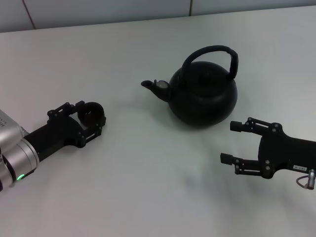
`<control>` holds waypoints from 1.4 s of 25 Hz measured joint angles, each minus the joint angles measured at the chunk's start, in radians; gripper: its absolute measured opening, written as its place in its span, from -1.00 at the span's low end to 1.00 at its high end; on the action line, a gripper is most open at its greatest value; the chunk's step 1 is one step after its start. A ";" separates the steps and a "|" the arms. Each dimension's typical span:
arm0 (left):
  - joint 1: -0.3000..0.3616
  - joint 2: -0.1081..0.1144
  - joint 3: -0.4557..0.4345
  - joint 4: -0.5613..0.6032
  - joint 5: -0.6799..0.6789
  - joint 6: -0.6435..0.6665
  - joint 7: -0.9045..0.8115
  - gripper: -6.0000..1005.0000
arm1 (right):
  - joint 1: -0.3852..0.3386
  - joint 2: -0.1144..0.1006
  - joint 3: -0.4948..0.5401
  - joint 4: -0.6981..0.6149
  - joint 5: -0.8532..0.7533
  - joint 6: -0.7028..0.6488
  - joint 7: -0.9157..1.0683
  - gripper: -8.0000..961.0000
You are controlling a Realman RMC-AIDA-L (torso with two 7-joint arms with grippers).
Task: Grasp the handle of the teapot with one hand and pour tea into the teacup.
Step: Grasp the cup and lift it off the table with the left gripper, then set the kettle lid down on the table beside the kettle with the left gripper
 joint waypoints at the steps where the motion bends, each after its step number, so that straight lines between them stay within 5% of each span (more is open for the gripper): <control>1: 0.000 0.000 0.000 0.000 0.000 0.001 0.000 0.45 | 0.000 0.000 0.000 0.000 0.000 0.000 0.000 0.70; 10: -0.010 0.000 0.000 -0.008 0.001 0.051 -0.001 0.39 | 0.001 0.000 0.000 -0.001 0.000 0.000 0.000 0.70; 23: -0.132 -0.002 0.017 -0.114 0.025 0.055 0.002 0.42 | 0.002 0.000 0.000 -0.002 0.000 0.000 0.000 0.70; 35: -0.138 -0.002 0.016 -0.118 0.027 0.042 0.006 0.47 | 0.008 0.000 0.000 0.001 0.000 0.000 0.000 0.70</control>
